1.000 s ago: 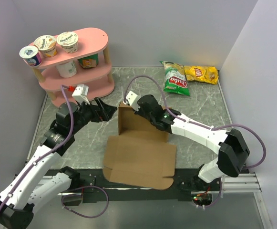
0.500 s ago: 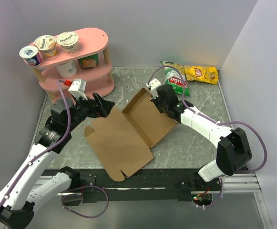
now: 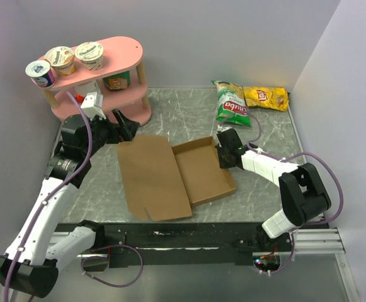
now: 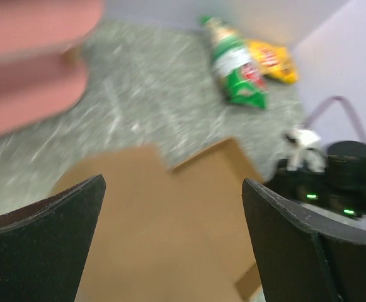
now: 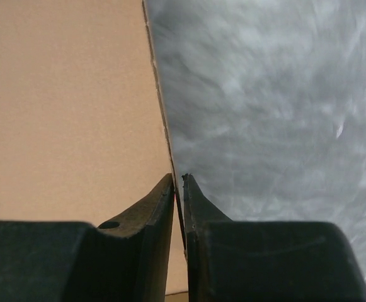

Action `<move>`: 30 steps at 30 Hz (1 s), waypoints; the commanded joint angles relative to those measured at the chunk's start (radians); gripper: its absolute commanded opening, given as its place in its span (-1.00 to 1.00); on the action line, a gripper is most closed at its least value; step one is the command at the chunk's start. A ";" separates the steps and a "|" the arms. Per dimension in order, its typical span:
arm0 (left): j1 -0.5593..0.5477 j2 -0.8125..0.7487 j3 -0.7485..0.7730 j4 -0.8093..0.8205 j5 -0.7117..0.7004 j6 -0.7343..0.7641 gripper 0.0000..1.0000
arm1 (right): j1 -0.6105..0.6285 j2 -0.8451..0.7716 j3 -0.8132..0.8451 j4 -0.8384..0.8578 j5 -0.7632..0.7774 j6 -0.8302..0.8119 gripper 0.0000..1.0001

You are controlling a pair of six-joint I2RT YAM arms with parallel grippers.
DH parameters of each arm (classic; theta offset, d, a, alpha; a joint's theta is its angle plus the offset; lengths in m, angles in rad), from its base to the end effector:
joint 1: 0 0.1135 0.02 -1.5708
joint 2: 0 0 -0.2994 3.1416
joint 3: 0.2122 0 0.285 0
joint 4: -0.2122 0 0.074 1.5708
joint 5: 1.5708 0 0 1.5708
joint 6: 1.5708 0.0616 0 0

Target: Fold the paper box

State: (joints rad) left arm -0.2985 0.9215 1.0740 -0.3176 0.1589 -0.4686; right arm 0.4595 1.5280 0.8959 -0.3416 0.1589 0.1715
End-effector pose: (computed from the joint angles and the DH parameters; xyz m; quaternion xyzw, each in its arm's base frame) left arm 0.2248 -0.0794 0.4315 -0.0135 0.7622 -0.2973 0.5749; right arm 0.3120 0.1435 0.1849 -0.1136 0.9462 0.0189 0.3023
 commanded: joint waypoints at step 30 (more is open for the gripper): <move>0.222 0.120 -0.238 -0.037 0.341 0.057 0.63 | -0.125 -0.135 -0.161 0.069 -0.068 0.237 -0.55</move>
State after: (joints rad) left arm -0.0647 1.0145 0.8387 -0.4084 0.4358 -0.4397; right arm 0.3393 1.4322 0.7437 -0.3138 0.1005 0.3824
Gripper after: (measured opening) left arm 0.893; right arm 0.219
